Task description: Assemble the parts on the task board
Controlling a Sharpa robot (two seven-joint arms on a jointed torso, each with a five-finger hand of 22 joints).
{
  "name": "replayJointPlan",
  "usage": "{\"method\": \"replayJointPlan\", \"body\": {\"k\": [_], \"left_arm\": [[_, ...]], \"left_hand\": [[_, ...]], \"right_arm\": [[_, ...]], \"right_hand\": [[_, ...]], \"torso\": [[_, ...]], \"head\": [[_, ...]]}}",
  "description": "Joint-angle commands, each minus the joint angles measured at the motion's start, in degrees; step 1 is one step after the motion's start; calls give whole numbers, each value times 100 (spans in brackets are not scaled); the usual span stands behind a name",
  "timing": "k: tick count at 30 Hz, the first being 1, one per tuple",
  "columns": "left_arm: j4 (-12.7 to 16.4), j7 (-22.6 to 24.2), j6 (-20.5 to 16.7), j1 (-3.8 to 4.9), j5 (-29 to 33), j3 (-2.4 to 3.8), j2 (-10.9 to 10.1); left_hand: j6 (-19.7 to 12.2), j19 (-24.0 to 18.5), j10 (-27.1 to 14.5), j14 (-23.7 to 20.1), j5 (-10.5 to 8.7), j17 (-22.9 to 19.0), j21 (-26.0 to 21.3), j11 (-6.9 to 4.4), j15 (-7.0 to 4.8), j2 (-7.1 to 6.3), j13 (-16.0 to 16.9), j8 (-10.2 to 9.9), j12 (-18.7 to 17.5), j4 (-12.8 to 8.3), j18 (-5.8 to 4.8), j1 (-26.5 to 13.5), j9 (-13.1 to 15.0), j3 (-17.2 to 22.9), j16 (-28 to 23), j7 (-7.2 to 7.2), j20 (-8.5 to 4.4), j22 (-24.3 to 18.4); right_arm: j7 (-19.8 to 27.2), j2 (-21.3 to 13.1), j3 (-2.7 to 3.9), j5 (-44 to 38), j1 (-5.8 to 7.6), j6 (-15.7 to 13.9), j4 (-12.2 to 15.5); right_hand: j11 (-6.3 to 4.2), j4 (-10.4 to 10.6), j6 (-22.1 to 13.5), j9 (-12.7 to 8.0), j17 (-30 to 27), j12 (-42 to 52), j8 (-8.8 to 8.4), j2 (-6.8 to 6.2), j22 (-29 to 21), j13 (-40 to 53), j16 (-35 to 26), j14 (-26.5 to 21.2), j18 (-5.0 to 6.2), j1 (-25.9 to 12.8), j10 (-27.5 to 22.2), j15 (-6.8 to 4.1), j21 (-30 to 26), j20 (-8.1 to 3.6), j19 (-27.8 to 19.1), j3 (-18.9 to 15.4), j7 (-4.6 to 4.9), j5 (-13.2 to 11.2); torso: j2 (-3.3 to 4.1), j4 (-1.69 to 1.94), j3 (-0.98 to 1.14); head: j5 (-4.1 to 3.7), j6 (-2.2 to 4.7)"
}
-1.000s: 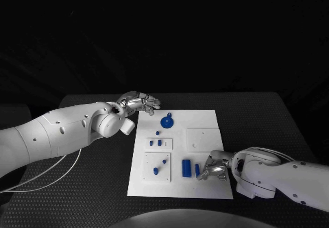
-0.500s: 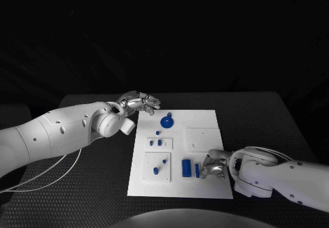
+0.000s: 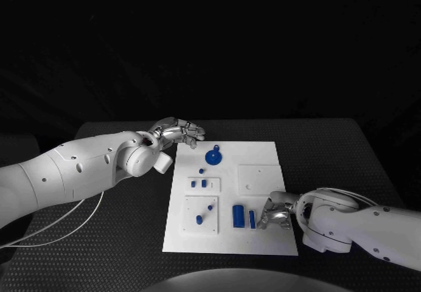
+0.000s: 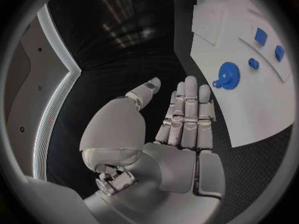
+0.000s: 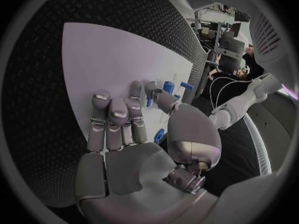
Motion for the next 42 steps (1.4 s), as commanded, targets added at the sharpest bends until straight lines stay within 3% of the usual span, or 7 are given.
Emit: {"method": "replayJointPlan", "body": {"k": [1,5,11,22,27,32,42], "left_arm": [[1,78,17,4,-13,3,6],[-14,178,-101,3,-3,3,3],[-135,391,-272,3,127,4,42],[-690,723,-272,7,633,16,110],[-1217,946,-228,9,984,29,273],[-1730,1126,-220,5,1300,36,506],[-2058,1154,-47,-10,1331,37,628]], "left_hand": [[-5,34,27,47,8,11,-25,15,3,34,3,29,11,1,118,-24,-8,-20,-31,14,-1,79],[-2,34,30,49,8,12,-26,13,2,33,4,31,13,-3,119,-20,-8,-19,-31,13,-2,81],[45,49,76,64,17,26,-30,-3,-7,42,14,63,37,-18,120,-1,0,-13,-32,-7,-7,90],[224,-164,237,-297,26,-177,-249,-59,194,127,39,174,97,-133,109,18,13,33,-608,-94,160,67],[128,-573,49,-801,19,-402,-626,-40,473,135,-34,133,-61,-249,119,-20,-26,54,-1308,-144,438,-30],[-153,-1001,-743,-1448,-21,-617,-1015,25,665,78,-321,6,-148,-343,64,-115,-99,-18,-1879,-221,643,-150],[-485,-1330,-1297,-1893,-202,-802,-1397,-84,680,18,-597,-109,-121,-449,-87,-417,-138,-390,-2243,-349,695,-251]], "right_arm": [[279,-72,-7,346,53,208,-47],[773,-133,-3,708,255,203,-169],[2197,-26,55,1573,598,-48,-839],[4081,1170,676,3387,673,-266,-3489],[4412,1833,971,4047,559,-193,-4727],[4577,2093,1194,4334,379,-4,-5227],[4659,2261,1314,4655,108,35,-5451]], "right_hand": [[57,113,-123,-35,6,-41,-57,-290,-14,-5,-36,19,92,-63,-49,1,-24,22,29,-60,88,23],[114,198,-309,-65,14,-71,-131,-526,-15,0,-83,-71,92,-210,-146,41,-66,49,-58,-303,152,-1],[244,129,-692,-89,40,-116,-249,-448,-12,10,-175,-296,92,-211,-401,160,-174,110,-293,-814,290,4],[361,-237,-890,-83,-202,-573,-230,280,-113,-295,-729,-935,31,308,-1020,298,-656,430,-973,-1168,394,380],[604,-236,-1232,-138,-1093,-1898,-293,477,-606,-1407,-2190,-1695,-164,442,-1698,768,-1784,828,-1948,-1153,604,531],[1021,-228,-1522,-234,-1961,-3549,-362,582,-1055,-2787,-3709,-2410,-425,410,-2171,1366,-2748,1112,-2925,-1092,655,525],[1142,-221,-1727,-422,-3073,-5367,-252,719,-1677,-4596,-5036,-2604,-427,288,-1594,1637,-3687,1358,-3216,-1617,614,496]], "torso": [[-3,-7,1],[-10,-16,-2],[-61,-50,-28],[-297,-148,-100],[-401,-139,-85],[-491,-151,-82],[-505,-160,-46]], "head": [[-15,41],[-65,164],[-181,453],[-255,1018],[-236,1306],[-180,1535],[-61,1796]]}}
